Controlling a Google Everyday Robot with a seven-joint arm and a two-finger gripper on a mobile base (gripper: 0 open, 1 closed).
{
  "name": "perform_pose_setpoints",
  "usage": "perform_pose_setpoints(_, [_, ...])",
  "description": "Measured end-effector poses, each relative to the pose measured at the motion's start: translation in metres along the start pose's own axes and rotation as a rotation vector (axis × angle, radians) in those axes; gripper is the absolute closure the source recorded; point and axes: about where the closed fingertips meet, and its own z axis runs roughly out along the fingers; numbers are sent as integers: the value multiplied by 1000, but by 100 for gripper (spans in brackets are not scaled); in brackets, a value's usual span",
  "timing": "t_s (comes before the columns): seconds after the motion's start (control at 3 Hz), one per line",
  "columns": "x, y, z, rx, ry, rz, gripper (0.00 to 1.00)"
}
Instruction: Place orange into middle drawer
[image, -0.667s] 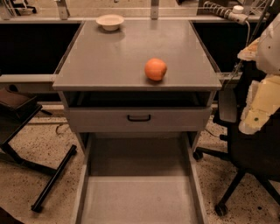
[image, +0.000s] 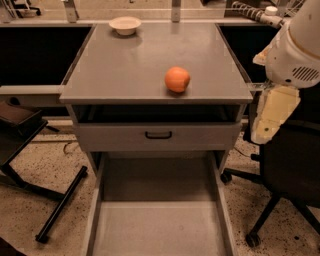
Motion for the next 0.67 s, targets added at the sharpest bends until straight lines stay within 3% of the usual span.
perform_pose_setpoints(0.33, [-13, -30, 24, 61, 25, -41, 0])
perform_pose_setpoints(0.67, [-13, -30, 24, 61, 24, -41, 0])
